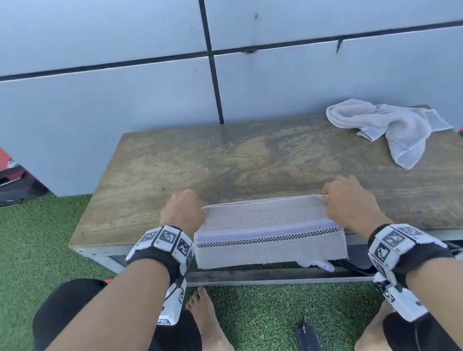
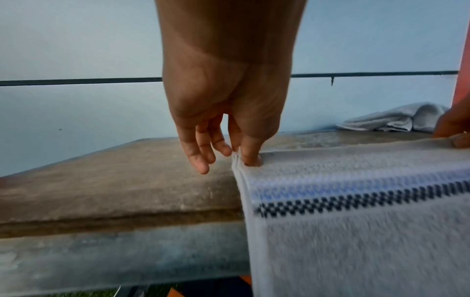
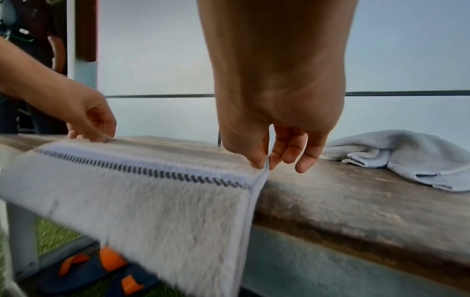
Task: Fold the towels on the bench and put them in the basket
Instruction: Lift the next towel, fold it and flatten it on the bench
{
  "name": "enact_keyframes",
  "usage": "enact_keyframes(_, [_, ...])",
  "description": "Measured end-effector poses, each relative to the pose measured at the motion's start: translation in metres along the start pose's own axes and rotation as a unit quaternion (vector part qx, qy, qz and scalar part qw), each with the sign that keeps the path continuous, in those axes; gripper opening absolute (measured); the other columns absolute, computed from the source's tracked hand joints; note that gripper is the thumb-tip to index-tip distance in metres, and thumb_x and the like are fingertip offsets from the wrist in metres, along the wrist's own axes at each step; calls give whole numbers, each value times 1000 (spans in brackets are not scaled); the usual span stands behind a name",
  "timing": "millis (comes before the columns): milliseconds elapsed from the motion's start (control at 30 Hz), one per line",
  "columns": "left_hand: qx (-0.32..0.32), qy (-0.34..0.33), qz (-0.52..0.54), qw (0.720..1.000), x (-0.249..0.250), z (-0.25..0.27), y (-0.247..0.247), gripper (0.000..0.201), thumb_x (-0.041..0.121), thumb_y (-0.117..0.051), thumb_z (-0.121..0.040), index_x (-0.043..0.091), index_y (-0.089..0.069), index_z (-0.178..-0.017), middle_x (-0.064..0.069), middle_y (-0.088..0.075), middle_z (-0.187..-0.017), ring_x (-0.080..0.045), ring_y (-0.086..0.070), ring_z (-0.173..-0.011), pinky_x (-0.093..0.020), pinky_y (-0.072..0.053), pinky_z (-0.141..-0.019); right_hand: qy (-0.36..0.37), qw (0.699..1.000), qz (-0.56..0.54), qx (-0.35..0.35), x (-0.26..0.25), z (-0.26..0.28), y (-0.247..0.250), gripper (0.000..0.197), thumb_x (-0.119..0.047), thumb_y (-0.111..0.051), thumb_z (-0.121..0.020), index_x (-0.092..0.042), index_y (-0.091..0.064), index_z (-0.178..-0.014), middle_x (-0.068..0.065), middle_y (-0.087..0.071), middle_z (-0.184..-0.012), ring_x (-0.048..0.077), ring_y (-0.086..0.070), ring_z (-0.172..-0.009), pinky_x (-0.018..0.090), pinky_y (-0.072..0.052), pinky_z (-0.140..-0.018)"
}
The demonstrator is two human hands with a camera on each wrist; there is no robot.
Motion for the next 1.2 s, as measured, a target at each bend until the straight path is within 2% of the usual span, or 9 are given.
enact_keyframes(100, [5,-26,-9,1000,9,-1,26,20,27,-67,-90,9,-70,-97,-6,-71,-98,-24,-68,-89,-36,-55,-73,-5,999,-41,2,2,-6,24,17,-6,-51,-86,-18,-60,-93,4,-49,-103,29,-42,-117,46,-49,-83])
enact_keyframes(233, [106,-62,48,991,30,2,94,9,28,-64,-94,20,-64,-91,3,-66,-89,-9,-58,-71,-23,-42,-57,39,987,-105,118,2,-25,83,14,-20,-51,-90,-22,-63,-97,9,-57,-101,30,-57,-94,41,-51,-77])
enact_keyframes(433, [245,-151,137,948,40,19,146,11,31,-67,-93,22,-65,-97,4,-57,-100,-19,-56,-81,-33,-48,-73,104,927,-206,297,5,-16,145,21,-12,-54,-90,-17,-63,-107,13,-60,-105,27,-56,-95,30,-38,-79])
enact_keyframes(533, [231,-170,115,951,30,22,116,13,30,-73,-88,24,-65,-96,5,-56,-99,-17,-55,-76,-38,-51,-72,91,953,-177,228,15,-14,112,21,-13,-56,-88,-28,-61,-101,8,-60,-97,27,-56,-91,36,-45,-78])
enact_keyframes(600, [131,-144,106,975,18,16,76,16,26,-77,-83,26,-65,-93,4,-54,-100,-17,-55,-81,-42,-53,-82,68,989,-111,68,22,-16,67,27,-12,-60,-84,-37,-56,-93,4,-62,-97,25,-58,-91,36,-48,-77])
enact_keyframes(700, [6,-101,77,992,8,18,23,20,24,-77,-83,23,-62,-97,6,-56,-101,-17,-57,-99,-33,-47,-88,6,988,-122,-98,33,-4,13,22,-12,-57,-88,-26,-58,-105,1,-62,-104,23,-57,-96,34,-48,-81])
enact_keyframes(800, [7,-19,105,994,-3,16,2,19,36,-66,-93,20,-58,-100,4,-57,-94,-17,-58,-90,-31,-49,-78,-45,982,-172,-59,40,2,1,11,-25,-55,-93,-18,-55,-100,2,-59,-95,26,-59,-91,36,-47,-73])
enact_keyframes(967, [24,43,77,996,1,14,-12,39,38,-65,-91,19,-42,-65,2,-42,-58,-16,-39,-50,-25,-36,-52,-70,985,-153,-30,37,0,-4,34,-32,-59,-94,-15,-48,-68,6,-55,-62,24,-54,-56,39,-55,-66])
enact_keyframes(1200, [100,48,112,987,4,15,10,43,34,-67,-91,20,-43,-59,3,-43,-52,-14,-39,-44,-21,-30,-45,-71,978,-188,48,41,-7,23,28,-26,-59,-93,-12,-49,-70,6,-61,-70,24,-57,-62,40,-53,-67])
Point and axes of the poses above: each hand's wrist, its own z-axis away from the middle knuckle, its own y-axis out of the back of the hand, x = y × z, the point moved 9 cm from there along -z, towards the middle knuckle
